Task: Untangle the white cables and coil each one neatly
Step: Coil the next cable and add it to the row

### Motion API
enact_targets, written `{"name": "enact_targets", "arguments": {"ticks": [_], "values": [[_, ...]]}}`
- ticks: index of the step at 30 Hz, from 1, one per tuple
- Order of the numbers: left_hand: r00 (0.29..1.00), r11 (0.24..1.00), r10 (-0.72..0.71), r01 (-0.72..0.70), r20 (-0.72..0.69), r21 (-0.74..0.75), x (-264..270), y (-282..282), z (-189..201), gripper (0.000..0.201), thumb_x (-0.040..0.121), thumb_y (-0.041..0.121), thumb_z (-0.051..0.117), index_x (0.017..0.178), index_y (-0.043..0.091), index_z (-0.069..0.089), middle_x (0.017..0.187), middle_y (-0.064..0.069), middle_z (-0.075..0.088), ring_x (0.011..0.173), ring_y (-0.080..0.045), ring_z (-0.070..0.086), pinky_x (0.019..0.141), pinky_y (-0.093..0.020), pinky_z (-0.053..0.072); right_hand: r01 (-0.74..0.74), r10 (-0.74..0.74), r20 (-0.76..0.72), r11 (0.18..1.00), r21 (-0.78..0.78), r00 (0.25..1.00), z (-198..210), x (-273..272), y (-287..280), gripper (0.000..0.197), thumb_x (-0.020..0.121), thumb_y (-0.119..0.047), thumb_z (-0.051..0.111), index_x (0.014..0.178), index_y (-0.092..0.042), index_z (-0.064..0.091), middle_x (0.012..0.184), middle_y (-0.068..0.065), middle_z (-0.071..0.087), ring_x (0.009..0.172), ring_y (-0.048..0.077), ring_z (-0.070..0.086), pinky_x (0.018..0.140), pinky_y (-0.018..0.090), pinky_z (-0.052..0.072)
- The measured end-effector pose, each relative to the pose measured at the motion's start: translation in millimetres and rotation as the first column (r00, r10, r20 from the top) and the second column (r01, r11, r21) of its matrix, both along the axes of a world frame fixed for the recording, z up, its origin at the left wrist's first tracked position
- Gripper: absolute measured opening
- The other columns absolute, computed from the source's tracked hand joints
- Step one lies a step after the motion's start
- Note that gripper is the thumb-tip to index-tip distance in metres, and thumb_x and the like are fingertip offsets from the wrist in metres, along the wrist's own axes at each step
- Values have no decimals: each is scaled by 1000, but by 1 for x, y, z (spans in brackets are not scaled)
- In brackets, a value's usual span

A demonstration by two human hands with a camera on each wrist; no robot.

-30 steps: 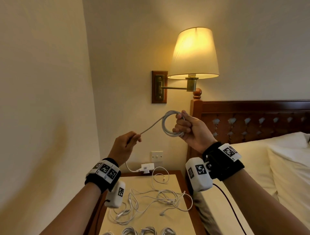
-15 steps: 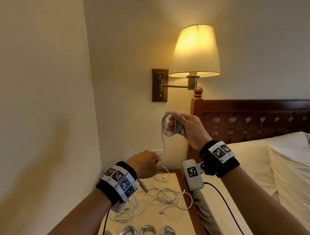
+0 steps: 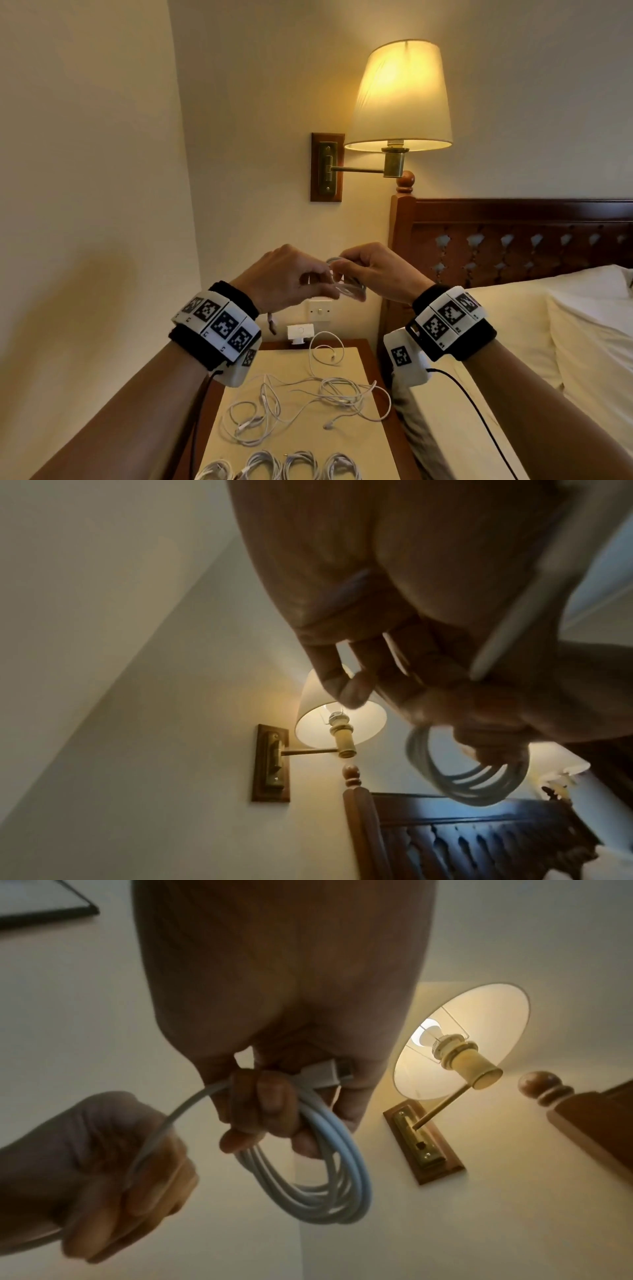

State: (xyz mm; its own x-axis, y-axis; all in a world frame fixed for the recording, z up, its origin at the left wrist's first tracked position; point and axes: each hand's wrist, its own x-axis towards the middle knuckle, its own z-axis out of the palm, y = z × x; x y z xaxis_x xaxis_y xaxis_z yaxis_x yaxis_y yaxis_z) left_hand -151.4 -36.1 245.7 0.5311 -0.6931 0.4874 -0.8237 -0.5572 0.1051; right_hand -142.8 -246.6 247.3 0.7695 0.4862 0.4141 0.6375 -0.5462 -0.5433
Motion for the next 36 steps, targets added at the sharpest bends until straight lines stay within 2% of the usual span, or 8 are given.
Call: {"name": "enact_targets", "arguments": {"ticks": [4,8,14,16,18,21,26,36], "values": [[993,990,111,-107,-39,96,9,14,-5,22,83,39,72,103,29,73,78,15,71,72,1,62,71,-23,46,68,-70,-29,994,-86,997,0,4,0,29,100,-26,50,99,-9,73,74,-8,61,63,2,51,62,16,37],[923,911,262,-332,280,243,16,19,-10,24,91,45,59,114,42,67,112,20,67,110,-4,54,98,-37,36,103,-99,-181,995,13,979,0,9,3,36,100,-26,49,90,0,71,65,-1,57,53,8,44,51,19,35],[748,932,306,-360,589,-28,31,14,-38,9,85,25,70,94,25,71,114,2,62,117,-22,55,97,-57,41,101,66,-403,919,380,913,7,8,10,42,104,-28,41,63,-17,48,54,-4,35,45,9,30,48,23,31],[919,949,229,-138,322,-282,31,14,-42,10,92,20,62,97,18,70,104,1,63,99,-15,60,88,-40,49,102,143,-462,879,466,875,8,6,10,42,104,-29,39,64,-18,46,53,-6,33,45,9,28,48,23,33],[993,774,115,-113,-37,-623,32,12,-44,12,90,20,64,97,14,72,92,0,70,79,-13,67,75,-32,57,111,211,-504,837,535,838,7,5,12,43,104,-31,39,64,-19,44,53,-7,31,46,10,27,47,22,35],[946,469,-54,-259,-320,-844,29,2,-43,7,82,8,72,88,11,74,80,-8,75,73,-25,72,71,-34,60,137,280,-541,783,607,793,3,4,19,42,105,-31,38,65,-19,42,53,-6,29,46,10,25,46,22,34],[780,208,-417,-418,-467,-884,22,-12,-39,16,85,-2,64,101,-3,69,86,-12,74,78,-22,72,68,-26,58,182,333,-546,704,686,769,-9,9,26,42,104,-32,38,65,-19,42,51,-7,29,43,9,26,44,22,35],[447,372,-651,-516,-614,-771,12,-19,-31,23,97,25,51,96,14,71,88,-3,66,95,-19,62,93,-42,47,246,232,-513,671,700,827,-10,19,33,42,103,-35,41,65,-18,46,51,-7,34,42,10,32,45,22,36]]}}
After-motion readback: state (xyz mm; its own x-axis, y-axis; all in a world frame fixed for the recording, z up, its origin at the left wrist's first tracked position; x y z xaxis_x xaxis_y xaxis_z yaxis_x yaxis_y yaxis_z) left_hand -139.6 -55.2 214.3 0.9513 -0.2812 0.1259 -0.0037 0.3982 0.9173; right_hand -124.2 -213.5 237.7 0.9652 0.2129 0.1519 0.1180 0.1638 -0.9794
